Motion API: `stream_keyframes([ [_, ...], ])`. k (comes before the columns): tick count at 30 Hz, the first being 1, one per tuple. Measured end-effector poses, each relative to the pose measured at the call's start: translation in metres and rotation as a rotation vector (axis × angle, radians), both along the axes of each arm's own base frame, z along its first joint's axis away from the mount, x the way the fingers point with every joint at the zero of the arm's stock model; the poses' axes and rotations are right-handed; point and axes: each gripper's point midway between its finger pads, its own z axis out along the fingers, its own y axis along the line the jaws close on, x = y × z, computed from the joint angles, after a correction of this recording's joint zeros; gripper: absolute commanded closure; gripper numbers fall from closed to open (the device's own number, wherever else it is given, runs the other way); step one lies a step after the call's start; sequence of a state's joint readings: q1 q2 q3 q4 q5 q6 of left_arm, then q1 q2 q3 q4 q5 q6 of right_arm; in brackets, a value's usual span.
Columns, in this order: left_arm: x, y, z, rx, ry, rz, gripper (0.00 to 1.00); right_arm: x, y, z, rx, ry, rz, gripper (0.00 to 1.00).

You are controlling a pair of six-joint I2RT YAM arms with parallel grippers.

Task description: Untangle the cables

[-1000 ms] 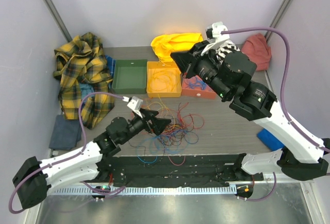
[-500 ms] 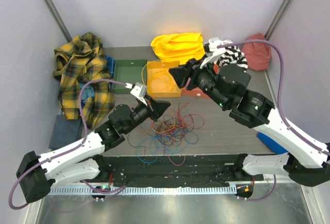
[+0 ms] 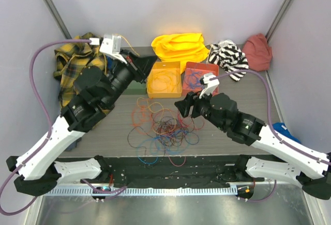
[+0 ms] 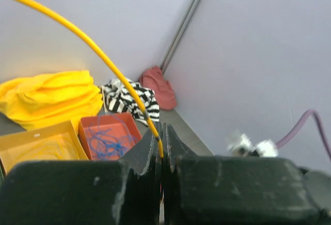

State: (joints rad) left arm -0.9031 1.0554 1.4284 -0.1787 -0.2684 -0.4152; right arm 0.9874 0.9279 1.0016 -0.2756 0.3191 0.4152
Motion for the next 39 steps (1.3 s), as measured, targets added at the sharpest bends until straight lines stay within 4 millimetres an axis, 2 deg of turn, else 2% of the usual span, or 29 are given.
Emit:
stream_keyframes([
  [3,0.004,-0.002,0.02,0.023,-0.013,0.011,1.0,-0.003,0.001,-0.034,-0.042,0.051,0.01,0.37],
  [5,0.008,-0.004,0.024,0.043,-0.013,0.02,1.0,-0.004,0.0,-0.043,-0.049,0.067,0.01,0.38],
  [10,0.026,-0.013,0.023,0.121,-0.009,0.063,1.0,-0.007,-0.003,-0.039,-0.007,0.056,0.006,0.41],
  [14,0.045,-0.025,0.014,0.176,0.011,0.096,1.0,-0.012,-0.012,-0.038,0.028,0.05,-0.005,0.42],
  [20,0.094,-0.036,-0.04,0.27,0.123,0.145,1.0,-0.017,-0.028,-0.034,0.06,0.035,-0.035,0.43],
  [23,0.127,-0.034,-0.078,0.303,0.217,0.176,1.0,-0.019,-0.038,-0.03,0.07,0.022,-0.055,0.43],
  [27,0.156,-0.024,-0.111,0.321,0.293,0.215,1.0,-0.02,-0.049,-0.026,0.076,0.008,-0.082,0.43],
  [33,0.187,-0.025,-0.14,0.33,0.346,0.236,1.0,-0.019,-0.058,-0.029,0.047,0.001,-0.111,0.44],
  [39,0.211,-0.035,-0.158,0.339,0.372,0.229,1.0,-0.017,-0.065,-0.034,0.019,-0.008,-0.135,0.44],
])
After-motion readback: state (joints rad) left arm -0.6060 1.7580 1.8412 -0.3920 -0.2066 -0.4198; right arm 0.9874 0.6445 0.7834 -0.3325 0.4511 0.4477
